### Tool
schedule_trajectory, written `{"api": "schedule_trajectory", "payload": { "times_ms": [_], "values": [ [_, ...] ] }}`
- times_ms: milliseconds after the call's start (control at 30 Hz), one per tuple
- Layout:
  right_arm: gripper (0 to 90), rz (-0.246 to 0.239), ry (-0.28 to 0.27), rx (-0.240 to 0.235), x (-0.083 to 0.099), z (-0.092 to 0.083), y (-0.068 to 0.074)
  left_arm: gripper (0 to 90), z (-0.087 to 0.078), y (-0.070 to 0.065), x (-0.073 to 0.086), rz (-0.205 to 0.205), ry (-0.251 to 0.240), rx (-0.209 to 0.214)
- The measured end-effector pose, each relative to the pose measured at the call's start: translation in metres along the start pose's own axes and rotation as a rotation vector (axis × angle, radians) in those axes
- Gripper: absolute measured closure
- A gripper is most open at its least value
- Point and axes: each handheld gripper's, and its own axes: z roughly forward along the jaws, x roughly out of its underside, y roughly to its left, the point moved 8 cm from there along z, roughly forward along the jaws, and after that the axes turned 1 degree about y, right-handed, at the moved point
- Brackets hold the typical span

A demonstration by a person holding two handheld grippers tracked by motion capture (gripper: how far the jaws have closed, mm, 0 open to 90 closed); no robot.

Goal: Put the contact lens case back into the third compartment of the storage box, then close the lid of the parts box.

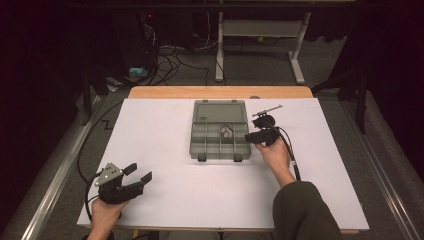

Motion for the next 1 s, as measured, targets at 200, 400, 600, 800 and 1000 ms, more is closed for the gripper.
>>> {"api": "schedule_trajectory", "payload": {
  "times_ms": [200,400,600,800,1000],
  "values": [
    [72.8,-0.005,-0.004,-0.004,0.0,0.0,-0.001,31.7,0.002,-0.001,-0.001,0.003,0.007,0.004],
    [72.9,-0.006,-0.008,-0.005,0.001,0.0,-0.001,32.0,0.01,-0.006,-0.007,0.004,0.013,0.018],
    [73.0,-0.013,-0.009,-0.011,0.001,0.0,-0.001,32.4,0.016,-0.01,-0.023,0.015,-0.002,0.014],
    [73.0,-0.012,-0.013,-0.011,0.001,0.0,-0.001,33.8,0.032,-0.016,-0.035,0.017,0.012,0.028],
    [73.0,-0.006,-0.018,-0.012,0.001,0.0,-0.002,33.7,0.05,-0.021,-0.049,0.028,0.018,0.016]
  ]
}}
